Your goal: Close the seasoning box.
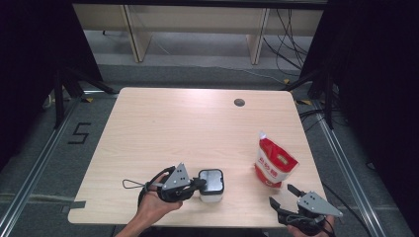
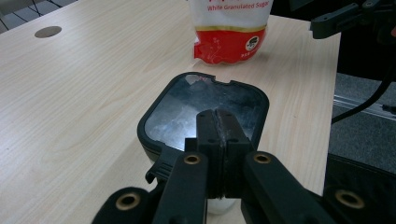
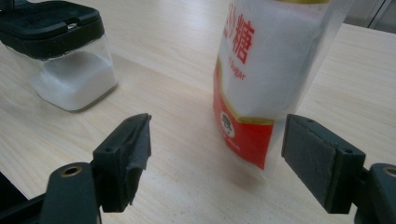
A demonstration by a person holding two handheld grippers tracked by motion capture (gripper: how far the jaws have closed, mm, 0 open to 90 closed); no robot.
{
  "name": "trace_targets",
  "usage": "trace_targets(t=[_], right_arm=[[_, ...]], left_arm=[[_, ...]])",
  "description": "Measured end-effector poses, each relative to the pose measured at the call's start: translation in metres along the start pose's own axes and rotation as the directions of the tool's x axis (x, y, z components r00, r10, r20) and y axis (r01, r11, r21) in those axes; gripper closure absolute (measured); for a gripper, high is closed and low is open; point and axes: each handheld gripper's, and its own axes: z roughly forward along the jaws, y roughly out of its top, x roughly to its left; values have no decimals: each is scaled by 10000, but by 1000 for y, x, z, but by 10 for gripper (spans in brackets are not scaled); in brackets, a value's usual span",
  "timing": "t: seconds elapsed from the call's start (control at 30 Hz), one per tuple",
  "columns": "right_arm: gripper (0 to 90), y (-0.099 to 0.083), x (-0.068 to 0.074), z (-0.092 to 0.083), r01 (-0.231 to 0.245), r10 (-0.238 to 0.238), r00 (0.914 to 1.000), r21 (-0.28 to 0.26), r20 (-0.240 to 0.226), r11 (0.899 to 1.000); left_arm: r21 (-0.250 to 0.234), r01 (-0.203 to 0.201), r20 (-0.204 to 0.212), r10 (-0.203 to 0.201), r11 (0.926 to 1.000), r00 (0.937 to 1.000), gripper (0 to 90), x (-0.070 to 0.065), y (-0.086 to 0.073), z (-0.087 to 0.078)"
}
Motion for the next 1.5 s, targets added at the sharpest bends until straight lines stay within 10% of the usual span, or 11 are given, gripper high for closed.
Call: trace_targets(t=[0.27,0.73,1.5], right_arm=[[250,0,0,0,-3,3,10000,0,-7,10000],[250,0,1,0,-149,150,9998,91,-106,9998],[249,-1,5,-2,-355,357,9993,145,-123,9993]], left_arm=[[-225,311,-116,-314,9993,9994,802,3,2,-8],[-466,865,-310,-880,9952,9956,333,6,-3,-34],[-106,1623,-762,-1626,9867,9837,289,3,-46,-64]])
